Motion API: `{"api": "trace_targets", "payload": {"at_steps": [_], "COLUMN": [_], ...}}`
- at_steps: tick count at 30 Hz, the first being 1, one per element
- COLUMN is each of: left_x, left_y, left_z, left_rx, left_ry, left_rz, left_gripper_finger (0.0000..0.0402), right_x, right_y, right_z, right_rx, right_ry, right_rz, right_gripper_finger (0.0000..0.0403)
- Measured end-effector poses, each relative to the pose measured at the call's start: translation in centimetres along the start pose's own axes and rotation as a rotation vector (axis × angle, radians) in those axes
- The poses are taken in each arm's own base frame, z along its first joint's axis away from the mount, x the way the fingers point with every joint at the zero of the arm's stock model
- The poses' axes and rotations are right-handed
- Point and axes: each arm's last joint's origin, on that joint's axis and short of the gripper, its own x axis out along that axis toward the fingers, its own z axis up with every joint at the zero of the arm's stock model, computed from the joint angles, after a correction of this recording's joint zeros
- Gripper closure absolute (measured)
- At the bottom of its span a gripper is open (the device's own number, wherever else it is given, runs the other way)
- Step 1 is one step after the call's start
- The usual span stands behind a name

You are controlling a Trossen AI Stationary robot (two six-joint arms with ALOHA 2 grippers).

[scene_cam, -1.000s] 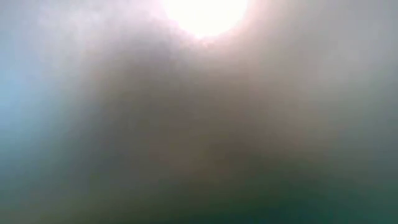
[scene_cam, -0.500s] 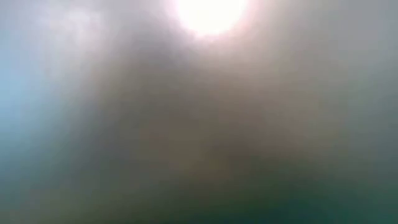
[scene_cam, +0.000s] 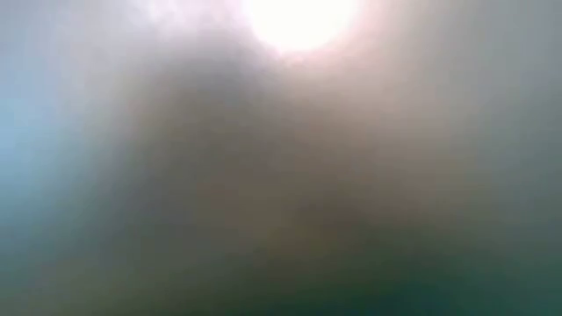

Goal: Sort Maruchan noodles
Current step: Put the top red noodle pack into the orange bin

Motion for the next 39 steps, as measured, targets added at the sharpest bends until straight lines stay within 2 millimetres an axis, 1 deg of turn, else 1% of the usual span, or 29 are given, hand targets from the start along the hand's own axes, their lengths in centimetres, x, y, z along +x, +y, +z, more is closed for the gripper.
{"api": "trace_targets", "payload": {"at_steps": [5,11,16,20,26,31,36,39], "left_x": [0.0,0.1,0.1,0.1,0.1,0.0,0.1,0.1], "left_y": [-0.1,-0.1,-0.2,-0.2,-0.2,-0.2,-0.2,-0.2], "left_z": [0.4,0.4,0.7,0.7,0.6,0.6,0.6,0.6], "left_rx": [-0.007,0.003,-0.002,-0.003,-0.002,-0.002,-0.002,-0.002], "left_ry": [-0.044,-0.049,-0.084,-0.087,-0.085,-0.084,-0.084,-0.083], "left_rz": [-0.009,-0.01,-0.017,-0.018,-0.019,-0.019,-0.019,-0.019], "left_gripper_finger": [0.0178,0.0178,0.0178,0.0178,0.0178,0.0178,0.0178,0.0178], "right_x": [1.6,3.3,4.2,4.5,5.1,5.2,4.5,3.8], "right_y": [-0.6,-1.5,-1.9,-1.7,-0.3,1.5,3.1,3.7], "right_z": [-0.6,-1.3,-1.7,-1.4,-0.3,1.0,2.5,3.2], "right_rx": [0.05,0.081,0.075,0.038,-0.037,-0.136,-0.219,-0.22], "right_ry": [0.018,0.071,0.083,0.039,-0.106,-0.271,-0.5,-0.64], "right_rz": [-0.071,-0.143,-0.173,-0.147,-0.013,0.166,0.3,0.318], "right_gripper_finger": [0.0365,0.0365,0.0365,0.0365,0.0365,0.0365,0.0364,0.0364]}}
